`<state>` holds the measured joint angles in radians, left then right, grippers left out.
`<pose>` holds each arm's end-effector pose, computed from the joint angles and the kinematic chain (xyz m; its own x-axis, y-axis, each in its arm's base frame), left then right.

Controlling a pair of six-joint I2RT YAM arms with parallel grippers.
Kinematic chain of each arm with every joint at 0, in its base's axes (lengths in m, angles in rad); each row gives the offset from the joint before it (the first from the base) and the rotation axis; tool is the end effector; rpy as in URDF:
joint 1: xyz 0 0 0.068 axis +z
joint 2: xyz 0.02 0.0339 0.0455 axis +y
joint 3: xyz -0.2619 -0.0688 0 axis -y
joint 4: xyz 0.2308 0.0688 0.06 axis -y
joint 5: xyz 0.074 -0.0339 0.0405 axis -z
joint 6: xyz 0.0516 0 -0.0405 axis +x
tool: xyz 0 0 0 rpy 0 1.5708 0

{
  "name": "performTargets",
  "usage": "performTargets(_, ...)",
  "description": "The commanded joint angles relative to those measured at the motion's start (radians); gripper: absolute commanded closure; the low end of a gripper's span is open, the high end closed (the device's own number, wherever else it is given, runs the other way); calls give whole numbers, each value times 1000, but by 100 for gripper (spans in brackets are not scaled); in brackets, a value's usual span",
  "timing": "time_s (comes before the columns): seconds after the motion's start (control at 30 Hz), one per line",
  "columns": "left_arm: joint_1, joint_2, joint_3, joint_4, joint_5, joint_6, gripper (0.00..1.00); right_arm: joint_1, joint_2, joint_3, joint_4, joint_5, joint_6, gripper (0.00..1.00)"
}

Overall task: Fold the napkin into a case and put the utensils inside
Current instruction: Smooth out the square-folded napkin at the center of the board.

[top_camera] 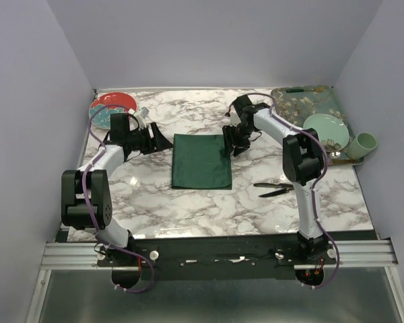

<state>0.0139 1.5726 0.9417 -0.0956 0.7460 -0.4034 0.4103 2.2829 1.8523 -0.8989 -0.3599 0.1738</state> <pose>0.3263 -0.0305 0.2134 -0.8060 -0.2995 -0.5105 0.1965 0.6783 -0.7081 0.4101 0.1982 0.1512 -0.9549 -0.2389 -0.1762 -0.2897 0.8792 0.3781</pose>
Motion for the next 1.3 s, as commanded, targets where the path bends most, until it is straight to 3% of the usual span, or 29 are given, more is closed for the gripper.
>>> performTargets(0.0, 1, 27, 60, 39, 79, 41, 29, -25, -137, 27, -31, -11, -80, 33)
performTargets(0.07, -3, 44, 97, 31, 87, 48, 30, -30, -152, 50, -23, -11, -121, 22)
performTargets(0.17, -11, 93, 146, 22, 116, 46, 35, -28, -157, 114, 18, -66, -132, 18)
performTargets(0.23, -49, 131, 163, 25, 119, 46, 41, -30, -132, 148, 49, -140, -88, 19)
performTargets(0.43, -88, 254, 252, 76, 134, -14, 61, -28, -22, 252, 222, -284, 108, 35)
performTargets(0.7, -129, 345, 336, 123, 125, -57, 62, -31, 125, 329, 308, -215, 173, 39)
performTargets(1.0, -137, 411, 296, 256, 136, -181, 64, -31, 145, 151, 339, -186, 162, 55)
performTargets(1.27, -138, 536, 319, 372, 158, -285, 63, -39, 135, 151, 334, -137, 113, 53)
